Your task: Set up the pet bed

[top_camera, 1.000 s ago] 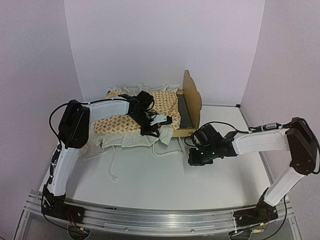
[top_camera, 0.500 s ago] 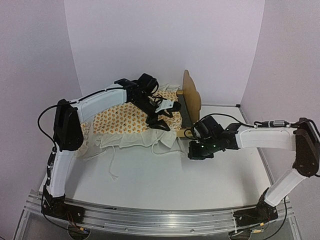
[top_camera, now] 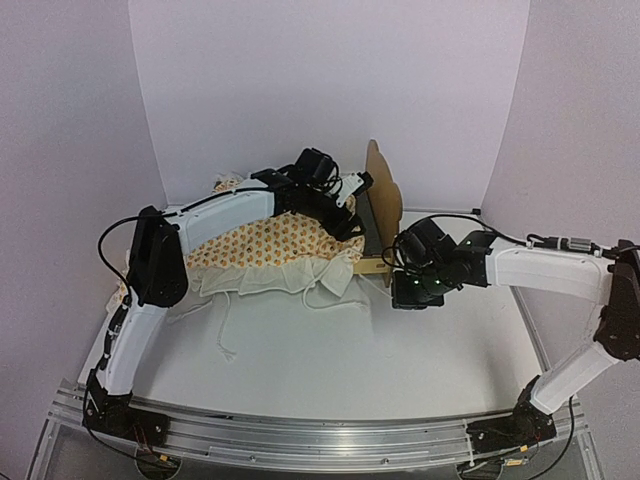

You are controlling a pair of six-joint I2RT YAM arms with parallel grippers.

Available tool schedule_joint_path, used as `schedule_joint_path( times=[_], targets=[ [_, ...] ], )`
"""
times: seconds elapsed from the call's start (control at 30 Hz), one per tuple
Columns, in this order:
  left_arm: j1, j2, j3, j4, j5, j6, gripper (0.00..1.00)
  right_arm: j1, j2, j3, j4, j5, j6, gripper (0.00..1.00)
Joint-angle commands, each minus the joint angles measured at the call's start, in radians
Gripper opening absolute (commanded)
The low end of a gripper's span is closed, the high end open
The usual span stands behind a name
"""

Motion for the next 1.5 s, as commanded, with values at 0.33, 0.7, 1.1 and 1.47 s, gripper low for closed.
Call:
schedule_joint_path(
  times=[0.33,0.7,1.1,1.47],
  targets=[
    [-0.042,0.163,0.081,0.105,-0.196,-0.054,0.36,0.000,-0.032,0.023,-0.031,0.028,-0.007,0.00],
    [-0.044,0.127,0.131,0.307,0.116,-0.096,0.00,0.000,-0.041,0.024,-0.108,0.016,0.044,0.00],
    [-0.049,0.195,0.094,0.416,0.294,-0.111,0.42,0.000,-0.060,0.014,-0.352,-0.020,0.135,0.00],
    [-0.038,-0.007,0.186,0.052,0.555,0.089,0.99,-0.012,-0.009,0.097,-0.324,-0.085,0.080,0.00]
  ],
)
